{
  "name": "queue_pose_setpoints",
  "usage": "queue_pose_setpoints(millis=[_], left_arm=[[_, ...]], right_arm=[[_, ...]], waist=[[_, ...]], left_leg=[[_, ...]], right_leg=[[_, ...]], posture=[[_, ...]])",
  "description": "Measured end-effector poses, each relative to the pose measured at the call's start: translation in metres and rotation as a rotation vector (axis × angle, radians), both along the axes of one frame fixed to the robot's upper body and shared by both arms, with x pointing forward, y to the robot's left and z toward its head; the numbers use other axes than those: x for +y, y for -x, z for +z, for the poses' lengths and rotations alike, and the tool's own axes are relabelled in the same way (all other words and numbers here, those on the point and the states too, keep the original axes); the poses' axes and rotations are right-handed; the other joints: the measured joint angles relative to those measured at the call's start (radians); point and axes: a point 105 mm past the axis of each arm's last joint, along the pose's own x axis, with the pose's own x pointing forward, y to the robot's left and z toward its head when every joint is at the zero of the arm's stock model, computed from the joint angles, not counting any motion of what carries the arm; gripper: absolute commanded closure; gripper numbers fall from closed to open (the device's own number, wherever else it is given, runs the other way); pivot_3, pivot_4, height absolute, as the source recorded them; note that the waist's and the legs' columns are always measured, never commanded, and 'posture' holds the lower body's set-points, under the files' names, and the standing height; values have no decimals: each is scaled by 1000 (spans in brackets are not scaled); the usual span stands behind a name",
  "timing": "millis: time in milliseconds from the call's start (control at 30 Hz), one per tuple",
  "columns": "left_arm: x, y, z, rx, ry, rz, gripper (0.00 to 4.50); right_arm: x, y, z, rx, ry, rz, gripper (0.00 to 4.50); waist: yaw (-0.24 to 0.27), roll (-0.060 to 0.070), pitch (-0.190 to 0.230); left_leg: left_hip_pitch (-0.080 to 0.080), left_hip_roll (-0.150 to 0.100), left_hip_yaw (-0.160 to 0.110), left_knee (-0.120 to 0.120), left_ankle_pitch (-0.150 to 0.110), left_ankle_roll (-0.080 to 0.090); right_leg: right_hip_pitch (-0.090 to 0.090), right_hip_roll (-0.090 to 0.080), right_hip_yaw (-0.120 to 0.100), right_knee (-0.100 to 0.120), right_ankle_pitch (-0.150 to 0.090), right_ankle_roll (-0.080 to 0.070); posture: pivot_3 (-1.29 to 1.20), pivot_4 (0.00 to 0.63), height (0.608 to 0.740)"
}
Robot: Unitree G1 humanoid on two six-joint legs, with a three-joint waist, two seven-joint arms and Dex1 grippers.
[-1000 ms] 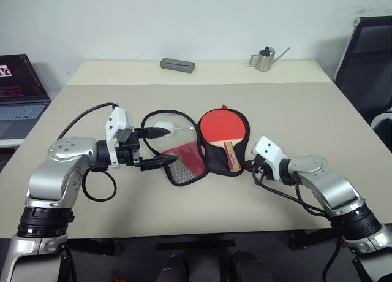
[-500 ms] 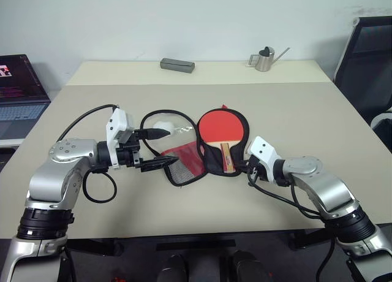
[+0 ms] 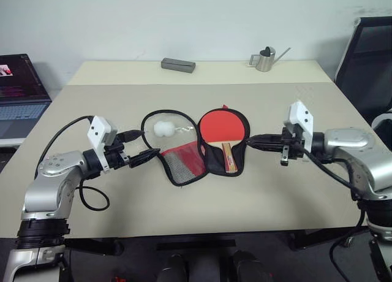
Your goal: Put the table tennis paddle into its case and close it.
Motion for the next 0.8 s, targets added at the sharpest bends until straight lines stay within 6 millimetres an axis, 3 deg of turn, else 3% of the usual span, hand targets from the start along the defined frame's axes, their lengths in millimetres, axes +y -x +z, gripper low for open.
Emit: queue_pose_setpoints(millis=[233, 400, 533, 800], left_arm=[[41, -13, -22, 30, -44, 232, 0], [55, -27, -27, 22, -73, 322, 0], [49, -38, -34, 35, -61, 334, 0], [12, -52, -52, 78, -46, 239, 0]], right_arm=[[5, 12, 33, -25, 2, 126, 4199], [4, 20, 48, -65, 41, 193, 4199], [2, 17, 53, -93, 52, 197, 4199], [-26, -9, 46, -132, 149, 74, 4199]], waist=[[2, 0, 0], [8, 0, 0], [13, 0, 0], [16, 0, 0]], left_leg=[[0, 0, 0, 0, 0, 0], [0, 0, 0, 0, 0, 0], [0, -1, 0, 1, 0, 0], [-1, -1, 0, 1, 0, 0]], right_leg=[[0, 0, 0, 0, 0, 0], [0, 0, 0, 0, 0, 0], [0, -1, 0, 0, 1, 1], [0, -1, 0, 0, 3, -3]], posture=[[0, 150, 740], [0, 150, 740], [0, 150, 740], [0, 150, 740]])
